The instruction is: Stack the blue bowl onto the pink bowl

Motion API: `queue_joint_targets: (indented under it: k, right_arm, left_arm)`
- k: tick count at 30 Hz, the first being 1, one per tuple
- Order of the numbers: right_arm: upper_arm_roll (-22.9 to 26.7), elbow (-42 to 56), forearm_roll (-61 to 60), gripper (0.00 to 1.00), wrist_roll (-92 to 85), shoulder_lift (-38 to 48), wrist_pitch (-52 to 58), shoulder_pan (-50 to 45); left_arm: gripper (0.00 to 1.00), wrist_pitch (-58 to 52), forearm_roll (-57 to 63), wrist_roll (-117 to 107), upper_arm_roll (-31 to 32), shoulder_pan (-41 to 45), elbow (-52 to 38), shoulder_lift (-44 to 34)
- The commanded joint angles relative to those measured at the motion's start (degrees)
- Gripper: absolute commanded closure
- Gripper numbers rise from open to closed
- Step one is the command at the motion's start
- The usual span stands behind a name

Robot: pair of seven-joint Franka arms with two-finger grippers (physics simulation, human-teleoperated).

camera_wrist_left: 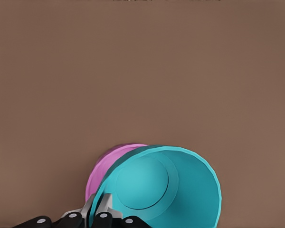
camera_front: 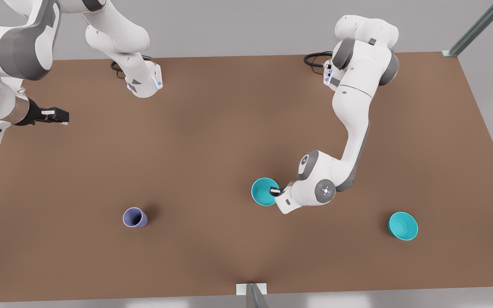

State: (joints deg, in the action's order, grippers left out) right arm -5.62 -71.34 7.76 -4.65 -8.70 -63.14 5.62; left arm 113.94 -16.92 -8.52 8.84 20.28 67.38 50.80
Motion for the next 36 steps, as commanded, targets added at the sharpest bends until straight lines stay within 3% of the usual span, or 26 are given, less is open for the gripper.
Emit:
queue_joint_targets:
  k: [1,19,20,21,24,26,29,31,32,36]
  right_arm:
    - [-0.01,-0.03,-0.02,0.0,-2.03,0.08,0.03,0.0]
    - [-0.01,-0.03,-0.02,0.0,-1.68,-0.36,1.0,0.0]
    - [-0.01,-0.03,-0.02,0.0,-1.68,-0.36,0.91,0.0]
    - [-0.01,-0.03,-0.02,0.0,-1.77,-0.36,0.91,0.0]
    - [-0.01,-0.03,-0.02,0.0,-1.77,-0.36,0.91,0.0]
    - [-0.01,-0.03,0.06,0.0,-1.77,-0.36,0.91,0.0]
    - [-0.01,-0.03,0.15,0.0,-1.94,-0.36,0.21,0.0]
    - [-0.01,-0.03,0.5,0.0,-1.59,-0.27,0.03,-0.09]
    - [-0.01,-0.03,0.5,0.0,-1.5,-0.18,0.03,-0.09]
    - [-0.01,-0.03,0.5,0.0,-1.5,-0.09,0.12,-0.09]
  left_arm:
    - [0.79,-0.65,-0.13,-21.89,-0.05,0.02,0.12,0.0]
    - [0.79,-2.58,0.48,-21.63,-0.05,0.64,0.29,1.14]
    - [0.44,-2.58,0.48,-21.01,-0.05,0.64,0.29,1.14]
    - [0.0,-2.58,0.48,-21.01,-0.05,0.64,0.29,1.32]
    - [0.0,-5.91,2.15,-21.19,-0.4,0.64,0.2,0.0]
    - [0.0,-27.0,7.59,-18.99,-5.58,-0.68,-0.5,-10.98]
    - [0.0,-39.05,17.0,4.37,-10.33,-0.68,-0.59,-23.55]
    - [0.0,-39.42,21.13,6.32,-10.86,-0.85,0.46,-31.37]
    - [0.0,-33.35,21.49,7.02,-10.42,-2.79,8.01,-38.49]
    - [0.0,-36.77,21.23,7.02,-10.51,-2.96,7.41,-38.76]
